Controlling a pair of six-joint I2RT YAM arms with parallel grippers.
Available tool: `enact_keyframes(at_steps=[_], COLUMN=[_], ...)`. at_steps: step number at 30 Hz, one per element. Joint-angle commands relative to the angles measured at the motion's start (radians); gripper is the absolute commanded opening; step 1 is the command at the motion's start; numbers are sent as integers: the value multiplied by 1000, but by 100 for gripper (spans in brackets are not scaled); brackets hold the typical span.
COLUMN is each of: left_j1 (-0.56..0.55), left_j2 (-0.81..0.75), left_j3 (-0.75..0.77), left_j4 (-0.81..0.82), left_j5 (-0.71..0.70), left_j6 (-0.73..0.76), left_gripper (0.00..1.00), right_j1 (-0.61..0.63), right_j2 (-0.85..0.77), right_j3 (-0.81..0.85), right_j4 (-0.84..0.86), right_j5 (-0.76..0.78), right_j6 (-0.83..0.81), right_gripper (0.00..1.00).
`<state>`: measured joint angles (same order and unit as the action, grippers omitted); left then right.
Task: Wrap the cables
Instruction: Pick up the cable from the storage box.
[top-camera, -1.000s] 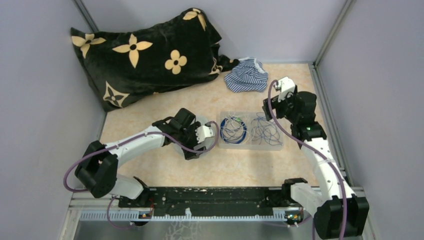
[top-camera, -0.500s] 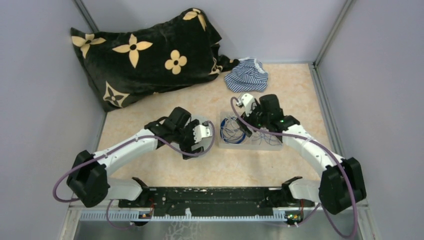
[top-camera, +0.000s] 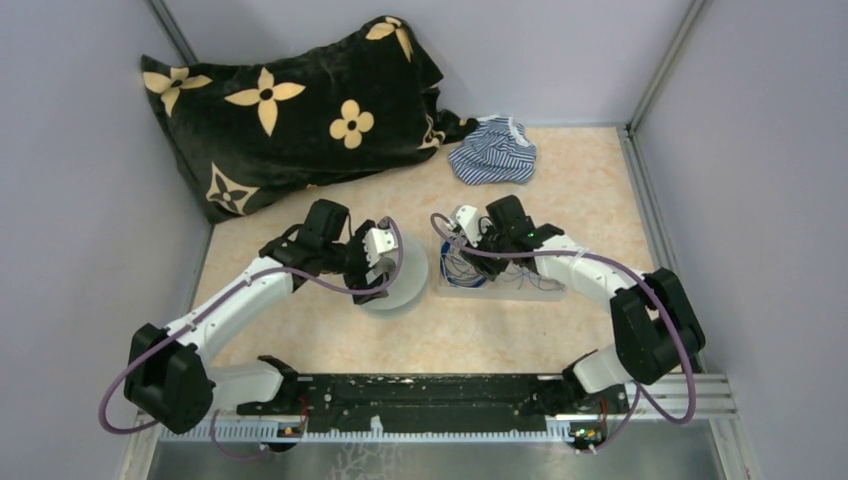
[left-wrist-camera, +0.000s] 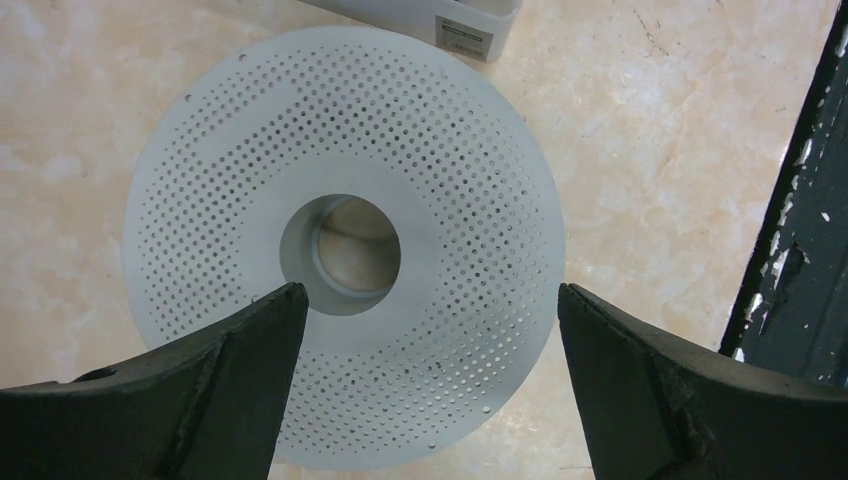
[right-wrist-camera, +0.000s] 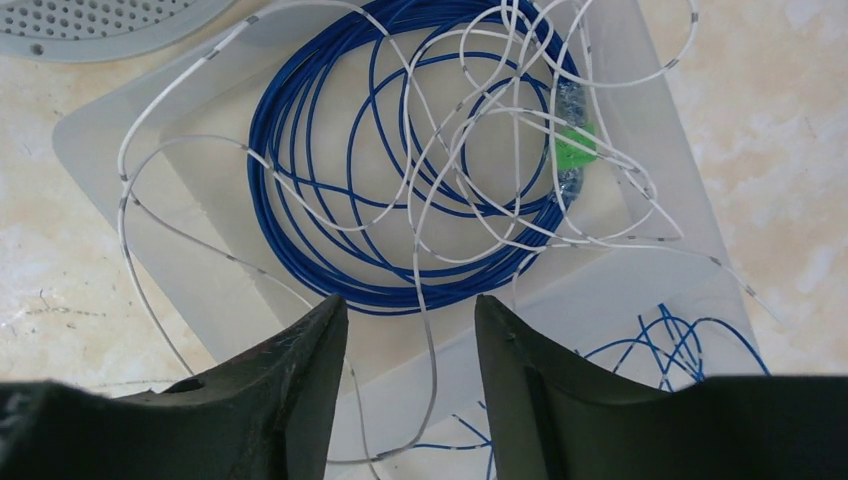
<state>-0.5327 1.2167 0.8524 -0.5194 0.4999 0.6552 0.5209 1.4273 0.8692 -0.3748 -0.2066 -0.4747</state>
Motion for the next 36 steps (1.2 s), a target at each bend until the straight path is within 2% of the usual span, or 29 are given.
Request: enact_keyframes(at_steps=[1,8,16,21,30,36], left_j1=[30,57,129,175,182,182], left_j2=[-46,-63,-74,-62,24,79], left_j3=[1,24,74,124,258,377], left_j4=[44,47,100,151,226,179], left_j5=[70,52,84,134,251,418], left_j6=[-13,-17,-71,-137,-231,-194], left_gripper=[100,100,100,100,98,97], right_j1=[26,27,24,19,19,19], right_j2=[24,6,-168,-255,-275,-240], right_j3=[72,158,261,419,735,823], right_j4=[9,-50,-58,-87,-145,-163], right_j5=[50,63,126,158,59,26], right_j6=[-12,-4,1,2,53,107], right_gripper=[44,1,0,0,0,0])
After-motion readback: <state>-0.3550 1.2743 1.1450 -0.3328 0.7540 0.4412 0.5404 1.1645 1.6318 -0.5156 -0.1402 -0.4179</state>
